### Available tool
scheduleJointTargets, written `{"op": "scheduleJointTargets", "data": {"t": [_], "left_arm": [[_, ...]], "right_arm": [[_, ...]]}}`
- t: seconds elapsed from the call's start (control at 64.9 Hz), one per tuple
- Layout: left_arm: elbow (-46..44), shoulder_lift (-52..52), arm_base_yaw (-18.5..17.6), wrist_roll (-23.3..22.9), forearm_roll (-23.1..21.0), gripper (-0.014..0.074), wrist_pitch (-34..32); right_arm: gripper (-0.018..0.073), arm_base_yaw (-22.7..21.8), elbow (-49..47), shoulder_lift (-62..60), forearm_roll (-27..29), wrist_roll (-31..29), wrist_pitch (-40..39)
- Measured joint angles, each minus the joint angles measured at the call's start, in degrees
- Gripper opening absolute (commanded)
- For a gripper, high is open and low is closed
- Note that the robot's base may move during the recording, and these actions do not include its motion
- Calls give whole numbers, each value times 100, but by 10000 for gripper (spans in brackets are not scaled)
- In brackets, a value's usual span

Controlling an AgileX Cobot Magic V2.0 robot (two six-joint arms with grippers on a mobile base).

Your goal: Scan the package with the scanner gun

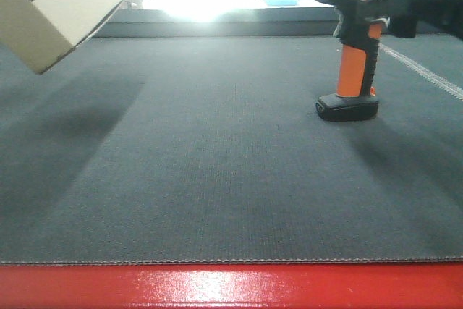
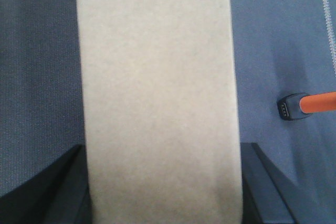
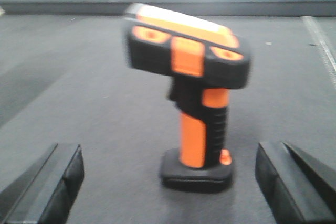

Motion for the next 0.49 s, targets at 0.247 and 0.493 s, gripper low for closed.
{"op": "scheduleJointTargets", "data": {"t": [0.247, 0.493], "left_arm": [[0, 0, 0, 0, 0, -111, 0], [0, 0, 0, 0, 0, -111, 0]], "right_arm": [[561, 0, -191, 888, 160, 0, -797], [561, 0, -627, 1305, 506, 12, -863]]}}
